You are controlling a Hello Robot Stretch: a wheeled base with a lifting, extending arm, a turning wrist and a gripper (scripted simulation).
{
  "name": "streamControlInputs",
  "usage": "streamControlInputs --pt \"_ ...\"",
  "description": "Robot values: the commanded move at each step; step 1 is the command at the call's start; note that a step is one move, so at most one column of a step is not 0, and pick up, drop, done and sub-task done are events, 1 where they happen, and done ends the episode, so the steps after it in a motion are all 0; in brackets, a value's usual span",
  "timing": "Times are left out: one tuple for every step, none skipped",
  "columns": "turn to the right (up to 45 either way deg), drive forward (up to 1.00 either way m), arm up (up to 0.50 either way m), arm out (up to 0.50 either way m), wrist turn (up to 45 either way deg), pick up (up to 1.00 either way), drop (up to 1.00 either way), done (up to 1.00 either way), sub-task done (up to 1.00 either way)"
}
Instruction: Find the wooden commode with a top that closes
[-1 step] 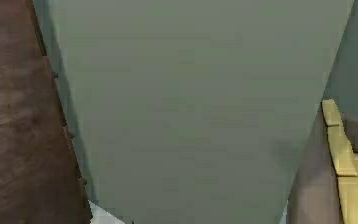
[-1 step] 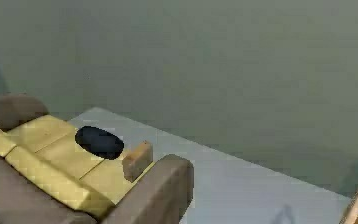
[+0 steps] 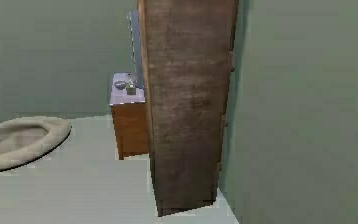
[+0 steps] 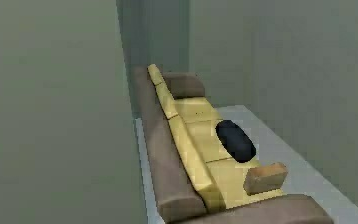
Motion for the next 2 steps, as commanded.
streamControlInputs --pt "-12.0 0.0 0.0 0.0 0.0 0.0 0.0 0.0 0.0" --pt "0.0 0.1 0.0 0.0 0.0 0.0 0.0 0.0 0.0"
